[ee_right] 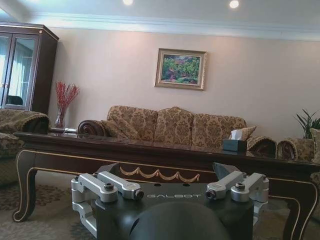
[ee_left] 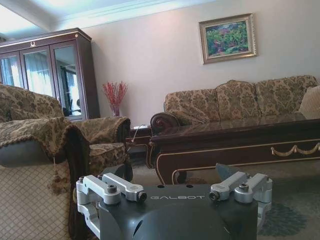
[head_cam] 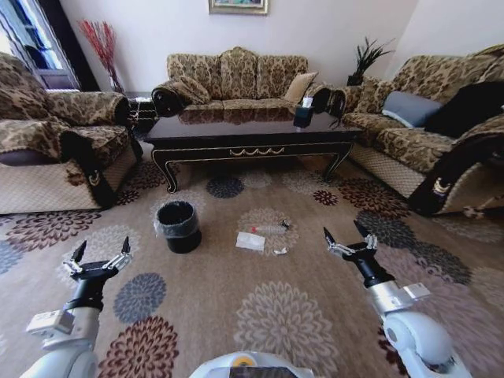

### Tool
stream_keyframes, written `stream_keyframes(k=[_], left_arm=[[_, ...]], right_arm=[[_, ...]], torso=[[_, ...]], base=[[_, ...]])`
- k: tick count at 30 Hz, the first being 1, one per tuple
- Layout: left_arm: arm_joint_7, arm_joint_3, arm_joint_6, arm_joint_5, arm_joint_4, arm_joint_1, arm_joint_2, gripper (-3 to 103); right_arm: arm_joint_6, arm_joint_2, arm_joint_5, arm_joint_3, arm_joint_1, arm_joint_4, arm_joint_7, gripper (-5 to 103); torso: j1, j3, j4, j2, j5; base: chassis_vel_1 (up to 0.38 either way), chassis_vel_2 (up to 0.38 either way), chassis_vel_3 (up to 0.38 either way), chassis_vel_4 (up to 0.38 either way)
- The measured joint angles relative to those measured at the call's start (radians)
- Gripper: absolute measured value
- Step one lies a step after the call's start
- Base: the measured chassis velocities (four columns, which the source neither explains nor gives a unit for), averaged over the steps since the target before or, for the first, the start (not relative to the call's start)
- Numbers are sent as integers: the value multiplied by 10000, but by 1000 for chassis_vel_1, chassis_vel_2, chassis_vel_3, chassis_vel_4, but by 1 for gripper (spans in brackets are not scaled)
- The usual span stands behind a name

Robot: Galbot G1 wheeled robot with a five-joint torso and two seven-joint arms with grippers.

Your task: Move to the front of the table and pick up the trash from the floor, then place it into the trash bin.

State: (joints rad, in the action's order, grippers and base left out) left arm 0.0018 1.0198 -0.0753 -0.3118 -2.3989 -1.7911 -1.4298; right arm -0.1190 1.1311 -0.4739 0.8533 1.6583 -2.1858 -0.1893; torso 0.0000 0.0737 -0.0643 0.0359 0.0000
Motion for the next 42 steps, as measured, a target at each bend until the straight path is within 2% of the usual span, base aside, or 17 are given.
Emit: stream_keyframes(k=[19,42], left_arm=[[-94,-159,40,25,40,-23,-94,100],[-110,-239,89,140,-8,-83,-186,100]], right_arm=[[-291,20,-85,-2,45,-2,-50,100],[-417,168,-54,-3,140,-35,-293,100]], torso=[[2,8,-1,4,-4],[0,5,0,9,0]], base=[[-334,336,333,-343],[-8,5,14,1]])
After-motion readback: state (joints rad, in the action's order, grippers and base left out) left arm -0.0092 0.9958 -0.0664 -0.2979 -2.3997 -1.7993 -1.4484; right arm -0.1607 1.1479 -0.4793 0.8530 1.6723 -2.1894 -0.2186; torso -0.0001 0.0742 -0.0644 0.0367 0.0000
